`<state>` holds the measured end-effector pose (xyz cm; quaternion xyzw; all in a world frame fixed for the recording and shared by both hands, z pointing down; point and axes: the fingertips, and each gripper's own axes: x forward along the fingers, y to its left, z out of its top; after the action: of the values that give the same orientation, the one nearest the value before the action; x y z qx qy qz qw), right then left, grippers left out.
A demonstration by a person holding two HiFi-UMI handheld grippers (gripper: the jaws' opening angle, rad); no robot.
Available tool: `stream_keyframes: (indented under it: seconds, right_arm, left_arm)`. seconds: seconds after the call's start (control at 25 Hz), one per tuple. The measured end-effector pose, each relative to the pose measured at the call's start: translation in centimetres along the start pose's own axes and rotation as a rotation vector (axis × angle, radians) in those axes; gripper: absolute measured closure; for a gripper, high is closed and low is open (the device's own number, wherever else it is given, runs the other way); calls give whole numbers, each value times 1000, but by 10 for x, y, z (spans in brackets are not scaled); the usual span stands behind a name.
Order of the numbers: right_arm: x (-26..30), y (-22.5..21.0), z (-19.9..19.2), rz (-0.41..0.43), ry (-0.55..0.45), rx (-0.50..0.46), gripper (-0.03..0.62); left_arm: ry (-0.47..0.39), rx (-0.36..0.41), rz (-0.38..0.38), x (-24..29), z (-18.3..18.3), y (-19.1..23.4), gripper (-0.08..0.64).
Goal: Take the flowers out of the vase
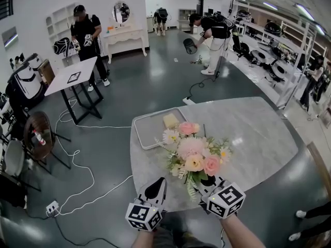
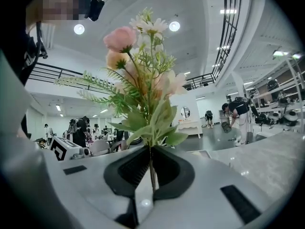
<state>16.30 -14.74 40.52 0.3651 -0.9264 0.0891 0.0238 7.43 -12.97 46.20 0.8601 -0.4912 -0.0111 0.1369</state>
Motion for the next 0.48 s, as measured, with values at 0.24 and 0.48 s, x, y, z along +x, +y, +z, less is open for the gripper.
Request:
stream_keyframes:
  seconds: [0.24,0.48]
  right_arm:
    - [-4,0,0,2,4,3,557]
    - [-9,1,-3,6,7,5,557]
  left_arm:
    - [0,1,-4,1,0,-6,545]
    - [3,6,-3,-1,-1,-10,546]
